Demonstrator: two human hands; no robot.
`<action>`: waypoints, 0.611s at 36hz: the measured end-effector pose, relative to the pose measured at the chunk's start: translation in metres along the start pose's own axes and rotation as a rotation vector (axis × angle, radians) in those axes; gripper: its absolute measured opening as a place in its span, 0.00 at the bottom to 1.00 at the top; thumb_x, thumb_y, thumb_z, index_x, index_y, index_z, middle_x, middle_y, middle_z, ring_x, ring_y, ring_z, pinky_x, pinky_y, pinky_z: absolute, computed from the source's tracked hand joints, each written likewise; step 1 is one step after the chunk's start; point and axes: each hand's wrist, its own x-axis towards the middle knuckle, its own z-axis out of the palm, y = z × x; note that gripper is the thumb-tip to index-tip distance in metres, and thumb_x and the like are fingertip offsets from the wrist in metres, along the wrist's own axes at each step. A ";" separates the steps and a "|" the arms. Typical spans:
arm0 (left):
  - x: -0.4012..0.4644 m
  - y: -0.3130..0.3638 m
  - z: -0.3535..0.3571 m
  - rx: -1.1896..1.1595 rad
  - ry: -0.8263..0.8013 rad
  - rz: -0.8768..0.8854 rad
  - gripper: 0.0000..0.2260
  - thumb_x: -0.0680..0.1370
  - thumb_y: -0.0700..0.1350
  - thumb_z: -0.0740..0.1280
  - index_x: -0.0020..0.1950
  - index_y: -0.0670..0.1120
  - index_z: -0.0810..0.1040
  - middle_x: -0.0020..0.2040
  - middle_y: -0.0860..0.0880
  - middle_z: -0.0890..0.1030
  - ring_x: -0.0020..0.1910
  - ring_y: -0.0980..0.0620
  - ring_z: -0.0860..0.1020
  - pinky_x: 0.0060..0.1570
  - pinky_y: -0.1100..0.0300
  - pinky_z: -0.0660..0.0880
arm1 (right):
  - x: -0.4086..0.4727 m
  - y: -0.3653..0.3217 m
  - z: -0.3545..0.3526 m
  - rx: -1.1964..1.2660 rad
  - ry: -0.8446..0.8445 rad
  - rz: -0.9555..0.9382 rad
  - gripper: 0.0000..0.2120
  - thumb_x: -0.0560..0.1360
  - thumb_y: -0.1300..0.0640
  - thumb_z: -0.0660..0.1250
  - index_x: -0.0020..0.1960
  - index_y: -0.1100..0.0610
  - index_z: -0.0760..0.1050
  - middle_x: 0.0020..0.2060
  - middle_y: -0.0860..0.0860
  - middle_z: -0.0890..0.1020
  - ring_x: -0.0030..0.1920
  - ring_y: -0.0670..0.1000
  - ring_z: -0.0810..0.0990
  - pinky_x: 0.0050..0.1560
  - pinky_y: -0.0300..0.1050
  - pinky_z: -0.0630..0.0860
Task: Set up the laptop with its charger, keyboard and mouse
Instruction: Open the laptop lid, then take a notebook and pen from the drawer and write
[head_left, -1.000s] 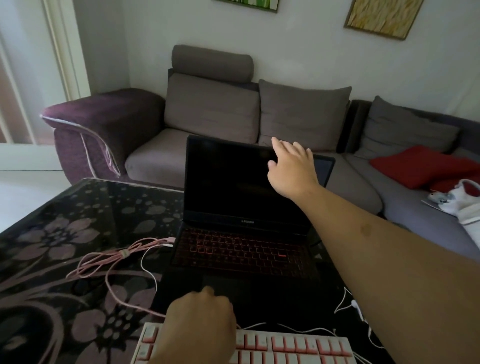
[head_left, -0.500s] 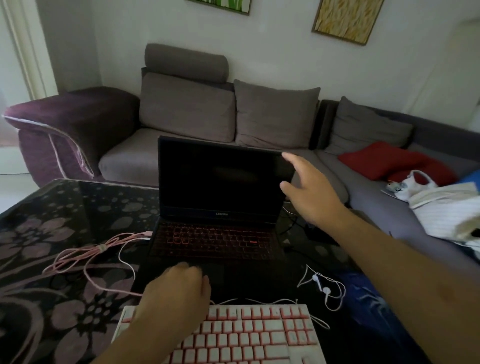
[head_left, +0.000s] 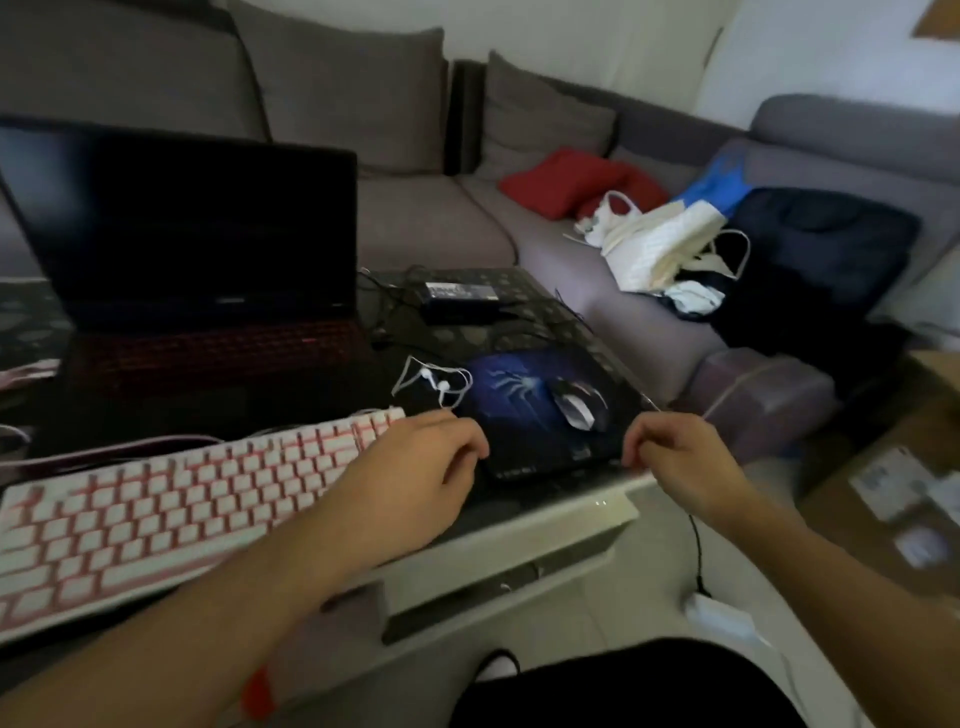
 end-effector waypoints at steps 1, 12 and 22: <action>0.000 0.011 0.013 -0.009 -0.039 0.026 0.08 0.82 0.45 0.66 0.57 0.55 0.82 0.50 0.60 0.79 0.47 0.62 0.76 0.50 0.67 0.73 | -0.012 0.016 0.001 -0.002 -0.018 0.038 0.20 0.73 0.73 0.64 0.33 0.52 0.82 0.31 0.51 0.84 0.32 0.44 0.80 0.36 0.34 0.74; -0.007 0.020 0.195 -0.148 -0.448 -0.182 0.10 0.83 0.48 0.60 0.59 0.56 0.80 0.56 0.55 0.82 0.54 0.54 0.78 0.59 0.52 0.78 | -0.021 0.146 0.109 -0.045 -0.304 0.302 0.15 0.74 0.67 0.64 0.41 0.50 0.82 0.41 0.49 0.86 0.45 0.52 0.85 0.49 0.51 0.83; -0.001 -0.035 0.301 -0.072 -0.618 -0.413 0.26 0.85 0.40 0.59 0.83 0.53 0.63 0.80 0.51 0.68 0.78 0.49 0.68 0.78 0.54 0.64 | -0.033 0.179 0.211 -0.309 -0.667 -0.018 0.44 0.73 0.71 0.60 0.83 0.41 0.59 0.80 0.46 0.68 0.74 0.56 0.71 0.69 0.54 0.75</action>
